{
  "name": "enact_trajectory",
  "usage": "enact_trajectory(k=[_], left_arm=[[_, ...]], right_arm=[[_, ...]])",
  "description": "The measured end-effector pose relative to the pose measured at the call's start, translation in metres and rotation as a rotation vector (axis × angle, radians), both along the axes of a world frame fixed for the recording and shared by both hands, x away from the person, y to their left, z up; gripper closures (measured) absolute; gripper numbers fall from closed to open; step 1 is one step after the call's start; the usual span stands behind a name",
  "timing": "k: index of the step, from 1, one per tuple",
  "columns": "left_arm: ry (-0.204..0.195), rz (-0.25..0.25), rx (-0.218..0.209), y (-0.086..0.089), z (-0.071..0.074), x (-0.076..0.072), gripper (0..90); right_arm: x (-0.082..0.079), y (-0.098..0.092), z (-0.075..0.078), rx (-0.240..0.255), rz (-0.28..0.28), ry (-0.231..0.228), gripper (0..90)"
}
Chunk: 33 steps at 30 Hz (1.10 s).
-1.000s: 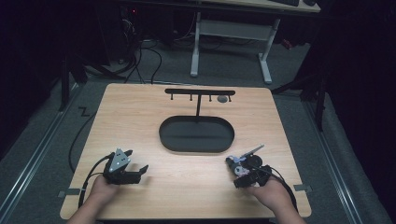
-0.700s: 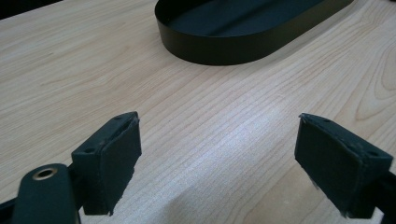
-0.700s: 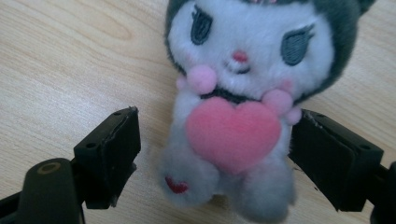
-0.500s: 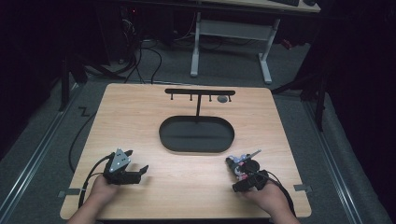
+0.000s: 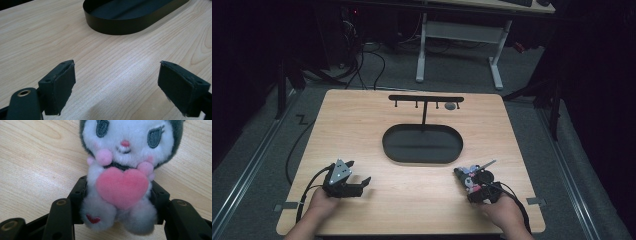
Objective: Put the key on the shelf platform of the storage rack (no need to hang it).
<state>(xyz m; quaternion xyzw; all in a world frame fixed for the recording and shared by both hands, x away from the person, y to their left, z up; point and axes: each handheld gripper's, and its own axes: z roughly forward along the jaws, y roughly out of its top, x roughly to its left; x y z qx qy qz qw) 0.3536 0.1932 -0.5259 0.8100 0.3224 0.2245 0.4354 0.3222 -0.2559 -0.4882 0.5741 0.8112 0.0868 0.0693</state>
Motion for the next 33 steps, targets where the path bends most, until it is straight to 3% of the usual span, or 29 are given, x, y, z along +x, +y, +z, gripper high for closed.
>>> enact_trajectory(k=[7, 14, 33], left_arm=[[0.000, 0.000, 0.000, 0.000, 0.000, 0.000, 15.4], [0.000, 0.000, 0.000, 0.000, 0.000, 0.000, 15.4], [0.000, -0.001, 0.002, 0.000, 0.000, 0.000, 15.4]], right_arm=[[0.001, 0.001, 0.005, -0.010, 0.007, -0.016, 48.3], [0.003, 0.001, 0.020, -0.018, 0.013, -0.039, 48.5], [0.018, 0.011, 0.054, 0.008, 0.030, -0.123, 48.5]])
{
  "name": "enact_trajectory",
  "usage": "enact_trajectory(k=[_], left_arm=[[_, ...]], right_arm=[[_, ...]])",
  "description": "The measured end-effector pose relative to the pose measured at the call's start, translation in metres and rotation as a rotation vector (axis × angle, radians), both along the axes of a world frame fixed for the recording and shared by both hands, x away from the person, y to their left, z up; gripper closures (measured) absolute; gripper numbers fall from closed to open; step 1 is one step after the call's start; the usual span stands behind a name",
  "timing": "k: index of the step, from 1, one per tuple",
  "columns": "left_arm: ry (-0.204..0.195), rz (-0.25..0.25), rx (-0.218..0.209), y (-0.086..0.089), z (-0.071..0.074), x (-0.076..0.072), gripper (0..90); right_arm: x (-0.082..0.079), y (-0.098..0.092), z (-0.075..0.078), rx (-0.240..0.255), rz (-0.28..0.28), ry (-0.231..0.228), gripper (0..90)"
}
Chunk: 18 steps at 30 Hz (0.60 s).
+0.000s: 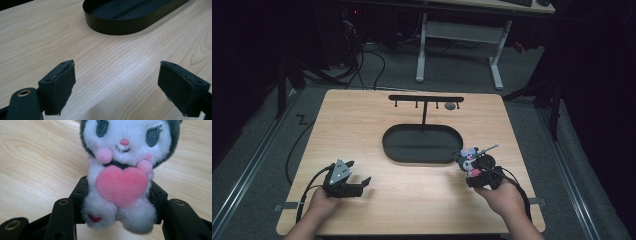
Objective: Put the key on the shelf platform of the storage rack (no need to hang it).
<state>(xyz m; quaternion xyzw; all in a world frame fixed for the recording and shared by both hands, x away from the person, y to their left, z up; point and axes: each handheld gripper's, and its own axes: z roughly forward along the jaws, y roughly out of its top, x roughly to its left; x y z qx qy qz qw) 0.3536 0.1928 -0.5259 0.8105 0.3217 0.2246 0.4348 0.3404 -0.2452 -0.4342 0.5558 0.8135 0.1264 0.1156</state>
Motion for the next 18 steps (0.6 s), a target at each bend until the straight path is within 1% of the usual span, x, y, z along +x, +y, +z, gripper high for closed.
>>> enact_trajectory(k=[6, 8, 9, 14, 15, 18], left_arm=[[0.001, -0.002, 0.000, 0.000, 0.000, 0.000, 15.4], [0.002, -0.002, 0.000, 0.000, 0.000, 0.000, 15.4], [0.002, -0.002, 0.000, 0.000, 0.000, 0.000, 15.4], [-0.003, -0.005, 0.005, -0.001, 0.000, -0.001, 15.4], [0.000, -0.004, 0.003, 0.000, 0.000, 0.000, 15.4], [0.001, -0.003, 0.002, 0.000, 0.000, 0.000, 15.4]], right_arm=[[0.006, 0.006, 0.003, 0.003, 0.010, -0.010, 48.5], [0.011, 0.010, 0.005, 0.004, 0.018, -0.015, 48.5], [0.012, 0.012, 0.006, 0.006, 0.011, -0.015, 48.5], [0.020, 0.019, 0.008, 0.013, 0.028, -0.025, 48.5], [0.024, 0.022, 0.009, 0.010, 0.033, -0.030, 48.5], [0.027, 0.026, 0.009, 0.018, 0.033, -0.029, 48.5]])
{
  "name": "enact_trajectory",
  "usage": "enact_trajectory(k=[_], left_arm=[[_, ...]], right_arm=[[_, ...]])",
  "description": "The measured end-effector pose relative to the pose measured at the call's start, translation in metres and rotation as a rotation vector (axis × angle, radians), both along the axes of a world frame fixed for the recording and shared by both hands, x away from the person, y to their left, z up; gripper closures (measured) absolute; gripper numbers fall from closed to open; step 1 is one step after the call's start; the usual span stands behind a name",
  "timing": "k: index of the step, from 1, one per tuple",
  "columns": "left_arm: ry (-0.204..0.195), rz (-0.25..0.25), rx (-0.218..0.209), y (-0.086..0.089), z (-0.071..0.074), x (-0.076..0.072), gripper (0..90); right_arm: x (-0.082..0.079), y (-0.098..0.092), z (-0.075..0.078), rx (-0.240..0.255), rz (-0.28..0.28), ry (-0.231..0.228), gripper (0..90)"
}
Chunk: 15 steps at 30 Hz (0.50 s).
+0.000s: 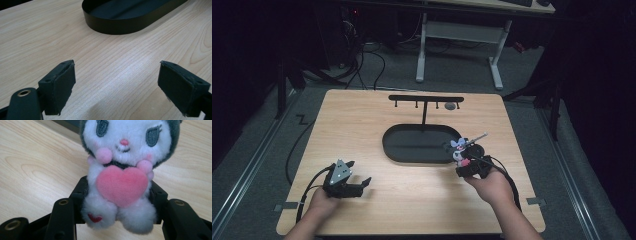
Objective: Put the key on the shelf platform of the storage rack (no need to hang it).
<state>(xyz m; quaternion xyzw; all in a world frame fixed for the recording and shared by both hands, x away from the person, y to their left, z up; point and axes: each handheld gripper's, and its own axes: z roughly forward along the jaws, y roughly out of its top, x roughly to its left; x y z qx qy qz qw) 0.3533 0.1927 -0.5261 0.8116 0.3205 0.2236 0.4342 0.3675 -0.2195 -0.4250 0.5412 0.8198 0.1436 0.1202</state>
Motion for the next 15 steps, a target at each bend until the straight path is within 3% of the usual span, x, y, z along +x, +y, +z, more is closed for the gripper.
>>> enact_trajectory(k=[15], left_arm=[[0.000, 0.000, -0.001, 0.000, 0.000, 0.000, 15.4]], right_arm=[[0.024, 0.020, -0.003, 0.015, 0.020, -0.009, 48.5]])
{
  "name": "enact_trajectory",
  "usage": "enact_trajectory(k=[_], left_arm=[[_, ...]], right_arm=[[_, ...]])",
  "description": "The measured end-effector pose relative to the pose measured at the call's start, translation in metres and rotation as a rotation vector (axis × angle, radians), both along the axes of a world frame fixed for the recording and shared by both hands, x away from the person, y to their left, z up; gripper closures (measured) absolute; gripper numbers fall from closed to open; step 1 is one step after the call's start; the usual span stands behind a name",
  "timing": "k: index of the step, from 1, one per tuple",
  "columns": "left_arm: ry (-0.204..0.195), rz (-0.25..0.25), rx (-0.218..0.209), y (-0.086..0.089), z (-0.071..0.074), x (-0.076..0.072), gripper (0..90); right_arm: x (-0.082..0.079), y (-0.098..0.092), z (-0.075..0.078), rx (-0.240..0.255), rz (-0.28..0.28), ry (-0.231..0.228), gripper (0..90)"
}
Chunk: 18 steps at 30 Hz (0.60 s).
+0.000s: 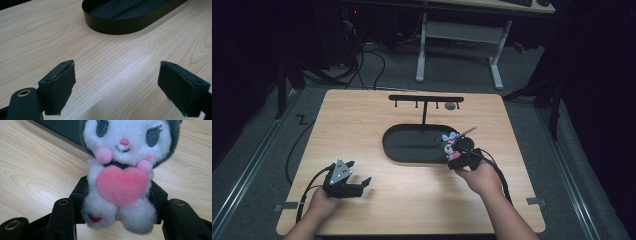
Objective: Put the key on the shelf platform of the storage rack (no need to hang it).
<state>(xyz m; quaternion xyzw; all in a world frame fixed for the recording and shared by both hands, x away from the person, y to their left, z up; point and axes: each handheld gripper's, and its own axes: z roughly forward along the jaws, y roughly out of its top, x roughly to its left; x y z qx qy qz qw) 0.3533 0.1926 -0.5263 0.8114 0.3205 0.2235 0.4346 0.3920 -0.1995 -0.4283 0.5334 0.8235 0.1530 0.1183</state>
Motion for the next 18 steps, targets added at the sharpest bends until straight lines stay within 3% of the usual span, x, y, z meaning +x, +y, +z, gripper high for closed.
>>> enact_trajectory(k=[18], left_arm=[[0.001, -0.001, -0.003, 0.000, 0.000, 0.000, 15.4]], right_arm=[[0.028, 0.027, -0.003, -0.007, 0.032, 0.000, 48.5]])
